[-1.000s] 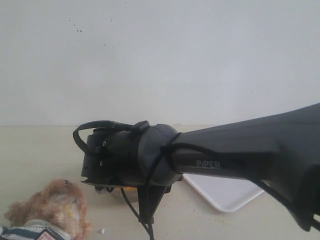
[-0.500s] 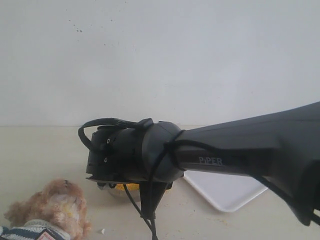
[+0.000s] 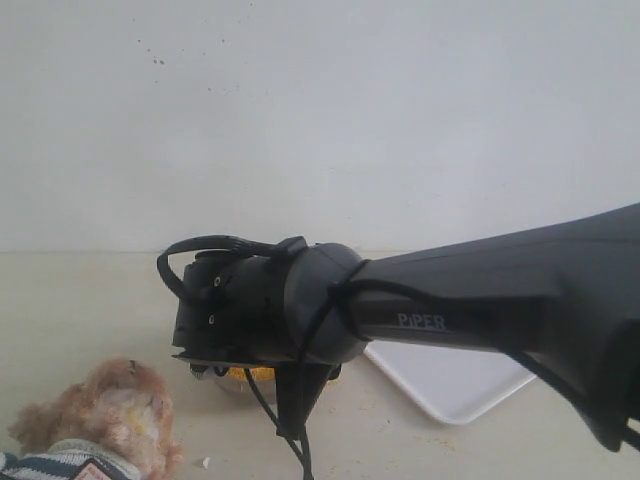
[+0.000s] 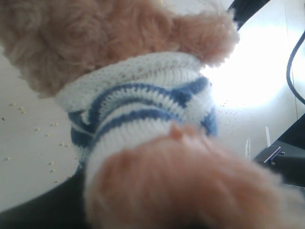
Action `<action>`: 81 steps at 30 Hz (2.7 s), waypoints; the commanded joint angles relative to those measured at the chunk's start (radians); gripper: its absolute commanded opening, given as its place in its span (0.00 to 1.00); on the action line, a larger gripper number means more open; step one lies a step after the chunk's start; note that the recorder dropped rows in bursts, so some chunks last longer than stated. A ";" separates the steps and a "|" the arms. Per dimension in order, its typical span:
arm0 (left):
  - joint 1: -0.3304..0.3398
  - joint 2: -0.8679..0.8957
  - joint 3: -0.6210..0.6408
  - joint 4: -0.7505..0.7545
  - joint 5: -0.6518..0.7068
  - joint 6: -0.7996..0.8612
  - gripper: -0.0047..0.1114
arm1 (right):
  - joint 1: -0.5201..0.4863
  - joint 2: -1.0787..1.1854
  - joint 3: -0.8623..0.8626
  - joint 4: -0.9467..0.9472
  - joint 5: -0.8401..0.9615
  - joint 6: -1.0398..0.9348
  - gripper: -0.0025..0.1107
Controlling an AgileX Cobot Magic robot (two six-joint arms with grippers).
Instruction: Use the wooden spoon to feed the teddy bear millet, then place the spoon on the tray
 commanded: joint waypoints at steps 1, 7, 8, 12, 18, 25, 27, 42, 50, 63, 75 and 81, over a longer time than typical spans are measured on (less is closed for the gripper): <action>0.001 0.001 0.002 -0.016 0.022 0.004 0.07 | -0.007 -0.002 -0.006 0.002 0.002 0.008 0.02; 0.001 0.001 0.002 -0.016 0.022 0.004 0.07 | -0.009 -0.002 -0.006 0.000 0.002 0.011 0.02; 0.001 0.001 0.002 -0.016 0.022 0.004 0.07 | -0.013 -0.002 -0.006 0.000 0.004 0.011 0.02; 0.001 0.001 0.002 -0.016 0.022 0.004 0.07 | -0.020 -0.002 -0.006 -0.005 0.016 0.011 0.02; 0.001 0.001 0.002 -0.016 0.022 0.004 0.07 | -0.028 0.015 -0.006 -0.010 0.034 0.011 0.02; 0.001 0.001 0.002 -0.016 0.022 0.004 0.07 | -0.028 0.030 -0.006 -0.006 0.032 0.014 0.02; 0.001 0.001 0.002 -0.016 0.022 0.004 0.07 | -0.028 0.030 -0.006 -0.006 0.032 0.016 0.02; 0.001 0.001 0.002 -0.016 0.022 0.004 0.07 | -0.024 0.026 -0.006 0.092 0.020 0.030 0.02; 0.001 0.001 0.002 -0.016 0.022 0.004 0.07 | -0.024 0.020 -0.006 0.149 0.018 0.030 0.02; 0.001 0.001 0.002 -0.016 0.022 0.004 0.07 | -0.024 -0.006 -0.097 0.259 0.058 -0.025 0.02; 0.001 0.001 0.002 -0.016 0.022 0.004 0.07 | -0.059 -0.008 -0.113 0.392 0.116 -0.029 0.02; 0.001 0.001 0.002 -0.016 0.022 0.004 0.07 | -0.100 -0.033 -0.113 0.402 0.116 -0.054 0.02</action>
